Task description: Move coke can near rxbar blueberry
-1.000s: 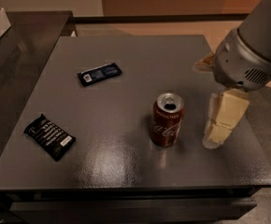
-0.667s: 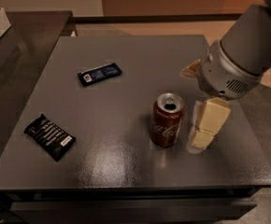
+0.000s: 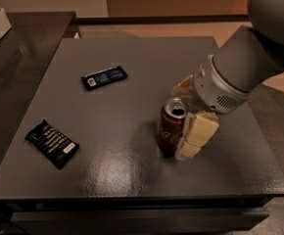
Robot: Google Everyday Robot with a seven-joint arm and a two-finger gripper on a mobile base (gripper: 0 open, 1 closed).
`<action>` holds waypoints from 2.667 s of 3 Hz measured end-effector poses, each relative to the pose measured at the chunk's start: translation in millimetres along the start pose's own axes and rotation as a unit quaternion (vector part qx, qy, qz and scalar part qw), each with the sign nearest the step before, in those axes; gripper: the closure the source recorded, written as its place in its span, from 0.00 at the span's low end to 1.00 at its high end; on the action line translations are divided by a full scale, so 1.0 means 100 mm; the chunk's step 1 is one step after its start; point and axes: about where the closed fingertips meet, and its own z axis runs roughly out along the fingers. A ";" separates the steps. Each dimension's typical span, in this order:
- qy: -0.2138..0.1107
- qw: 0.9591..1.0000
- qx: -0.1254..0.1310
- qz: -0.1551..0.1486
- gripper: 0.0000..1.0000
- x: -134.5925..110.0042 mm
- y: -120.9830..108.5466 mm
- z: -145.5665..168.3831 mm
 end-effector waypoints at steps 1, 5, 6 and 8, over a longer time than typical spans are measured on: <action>-0.016 1.000 -0.005 -0.003 0.41 -0.06 -0.02 0.04; -0.073 0.997 0.011 -0.021 1.00 -1.08 -0.64 0.06; -0.095 0.995 0.009 -0.018 1.00 -1.42 -0.97 0.31; -0.114 0.993 0.017 0.000 1.00 -1.50 -1.49 0.60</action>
Offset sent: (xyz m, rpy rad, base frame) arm 0.0163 0.0230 0.0257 0.1093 -0.0165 0.0264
